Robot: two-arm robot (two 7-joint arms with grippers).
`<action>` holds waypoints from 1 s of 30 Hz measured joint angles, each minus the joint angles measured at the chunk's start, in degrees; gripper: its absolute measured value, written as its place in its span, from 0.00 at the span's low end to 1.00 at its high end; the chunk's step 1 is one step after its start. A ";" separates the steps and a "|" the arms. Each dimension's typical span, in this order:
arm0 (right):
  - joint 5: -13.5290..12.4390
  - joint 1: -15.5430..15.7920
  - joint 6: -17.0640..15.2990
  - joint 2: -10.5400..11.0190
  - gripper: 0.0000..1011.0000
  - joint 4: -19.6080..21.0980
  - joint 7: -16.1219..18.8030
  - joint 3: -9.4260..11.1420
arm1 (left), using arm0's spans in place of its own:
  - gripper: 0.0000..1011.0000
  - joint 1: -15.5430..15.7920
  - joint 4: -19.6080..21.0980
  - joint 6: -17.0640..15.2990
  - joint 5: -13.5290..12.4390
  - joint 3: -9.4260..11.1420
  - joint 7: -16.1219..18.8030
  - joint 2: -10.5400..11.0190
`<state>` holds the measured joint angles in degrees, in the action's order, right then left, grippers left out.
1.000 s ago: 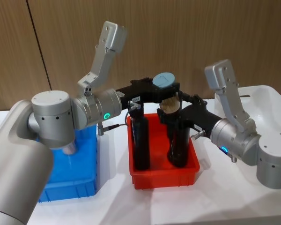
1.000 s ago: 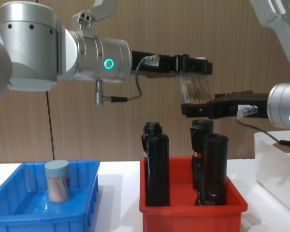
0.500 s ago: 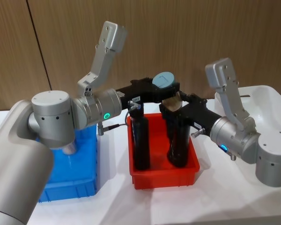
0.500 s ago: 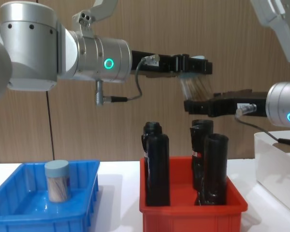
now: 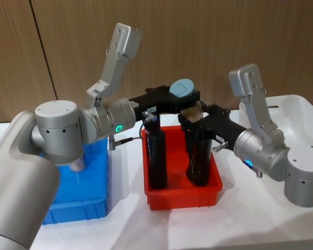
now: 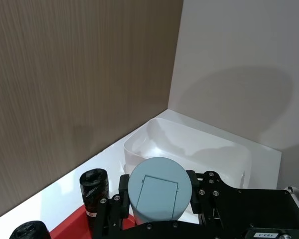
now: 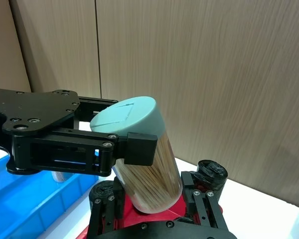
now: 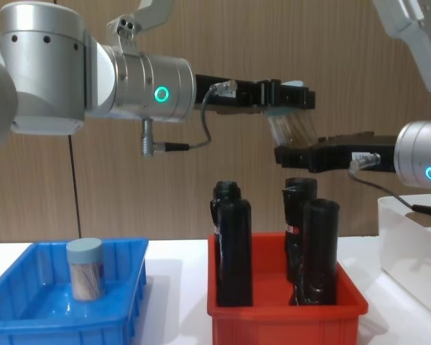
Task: Pick the cotton swabs from the blue box and place them into the white box.
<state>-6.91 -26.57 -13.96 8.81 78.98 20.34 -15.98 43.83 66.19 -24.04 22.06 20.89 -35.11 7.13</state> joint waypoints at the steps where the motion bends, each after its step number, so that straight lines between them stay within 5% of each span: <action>1: -0.03 -0.03 0.01 -0.01 0.66 -0.03 -0.04 0.00 | 0.66 0.00 0.00 0.02 0.00 0.00 0.00 0.00; 7: -0.19 -0.09 0.06 -0.05 0.66 -0.12 -0.30 -0.04 | 0.67 0.00 0.00 0.04 0.00 0.00 0.00 0.00; 19: -0.45 -0.20 0.29 -0.05 0.66 -0.25 -0.96 -0.05 | 0.99 -0.02 -0.03 -0.12 0.00 0.02 -0.08 0.01; 30: -0.84 -0.19 0.40 0.03 0.66 -0.21 -1.27 -0.06 | 0.99 0.00 -0.01 -0.10 0.00 0.00 -0.08 0.00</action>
<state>-7.75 -26.77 -13.56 8.84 78.78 19.08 -16.04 43.83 66.18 -24.14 22.06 20.89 -35.19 7.13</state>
